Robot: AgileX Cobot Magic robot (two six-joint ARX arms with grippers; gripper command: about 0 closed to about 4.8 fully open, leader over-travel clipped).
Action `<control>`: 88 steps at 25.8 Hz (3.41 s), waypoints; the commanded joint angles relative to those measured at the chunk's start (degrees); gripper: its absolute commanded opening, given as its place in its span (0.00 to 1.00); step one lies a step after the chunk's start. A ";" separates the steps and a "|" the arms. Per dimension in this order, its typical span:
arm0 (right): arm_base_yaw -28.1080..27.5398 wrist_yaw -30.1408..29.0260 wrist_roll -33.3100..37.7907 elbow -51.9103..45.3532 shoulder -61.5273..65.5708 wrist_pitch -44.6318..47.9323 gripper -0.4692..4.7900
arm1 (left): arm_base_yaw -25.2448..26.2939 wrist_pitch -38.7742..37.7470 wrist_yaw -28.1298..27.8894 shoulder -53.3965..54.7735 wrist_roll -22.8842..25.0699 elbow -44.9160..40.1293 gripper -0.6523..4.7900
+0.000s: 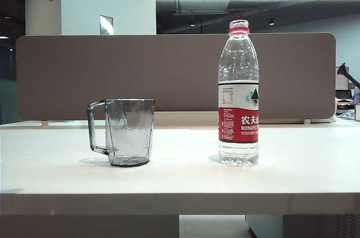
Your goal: Pick up the mineral water bottle on the table and pour water into the mug until it's full.
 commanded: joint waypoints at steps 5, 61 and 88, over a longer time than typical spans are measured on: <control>0.04 -0.04 0.13 -0.42 -0.07 0.66 0.08 | 0.11 0.85 -0.13 -0.15 0.00 0.44 0.11; -5.57 3.89 10.75 78.62 75.52 38.49 0.09 | 0.11 0.90 -0.13 -0.11 0.02 0.44 0.11; 11.30 5.07 13.62 8.59 88.70 91.67 0.09 | 0.11 0.90 -0.11 -0.11 0.02 0.42 0.11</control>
